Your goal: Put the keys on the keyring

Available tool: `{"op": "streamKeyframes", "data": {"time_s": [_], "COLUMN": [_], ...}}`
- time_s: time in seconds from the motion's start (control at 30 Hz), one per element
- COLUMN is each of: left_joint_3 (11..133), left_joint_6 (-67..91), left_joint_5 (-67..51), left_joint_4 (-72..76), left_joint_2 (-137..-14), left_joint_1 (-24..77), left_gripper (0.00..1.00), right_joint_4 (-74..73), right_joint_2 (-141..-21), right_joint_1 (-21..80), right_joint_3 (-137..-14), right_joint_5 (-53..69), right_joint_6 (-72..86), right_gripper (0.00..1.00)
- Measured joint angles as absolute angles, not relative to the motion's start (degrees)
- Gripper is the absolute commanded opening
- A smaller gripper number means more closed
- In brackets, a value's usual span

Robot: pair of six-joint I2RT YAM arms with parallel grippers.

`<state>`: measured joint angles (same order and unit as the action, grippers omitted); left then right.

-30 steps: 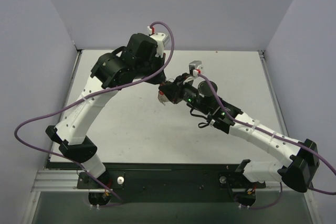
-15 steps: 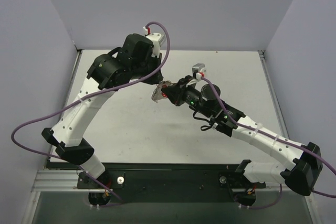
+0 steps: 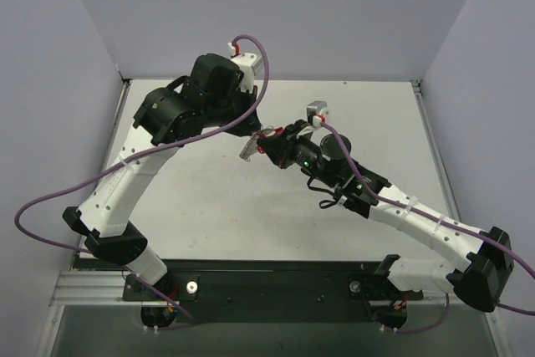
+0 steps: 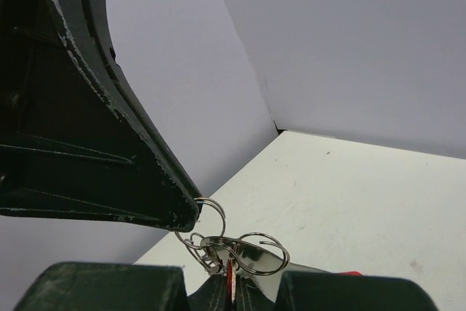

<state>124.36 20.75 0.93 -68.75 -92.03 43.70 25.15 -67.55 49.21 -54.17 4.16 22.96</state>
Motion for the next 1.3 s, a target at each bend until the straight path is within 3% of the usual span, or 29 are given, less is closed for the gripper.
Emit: {"op": "streamKeyframes", "data": {"time_s": [0.8,0.87,0.97,1.0,1.1,1.3], "left_joint_3": [123.24,123.17,122.83,122.67,122.04,120.90], "left_joint_6": [20.27,20.29,20.23,20.18,20.10,20.10], "left_joint_5": [0.75,0.80,1.21,1.65,3.03,5.19], "left_joint_4": [-68.71,-68.73,-68.71,-68.93,-68.90,-68.55], "left_joint_2": [-91.81,-91.81,-91.81,-91.72,-91.11,-90.04], "left_joint_1": [43.51,43.48,43.46,43.46,43.35,42.78], "left_gripper": [0.00,0.00,0.00,0.00,0.00,0.00], "right_joint_4": [25.58,25.47,25.34,24.67,22.90,21.67], "right_joint_2": [-68.58,-68.58,-68.58,-68.55,-68.55,-66.19], "right_joint_1": [46.06,46.04,46.02,45.69,44.53,43.94], "right_joint_3": [-54.85,-54.85,-54.85,-54.85,-54.81,-52.34], "right_joint_5": [6.09,6.11,6.07,5.96,6.22,8.10], "right_joint_6": [25.98,25.98,25.69,25.56,24.73,22.04], "right_gripper": [0.02,0.09,0.40,0.57,0.79,0.93]}}
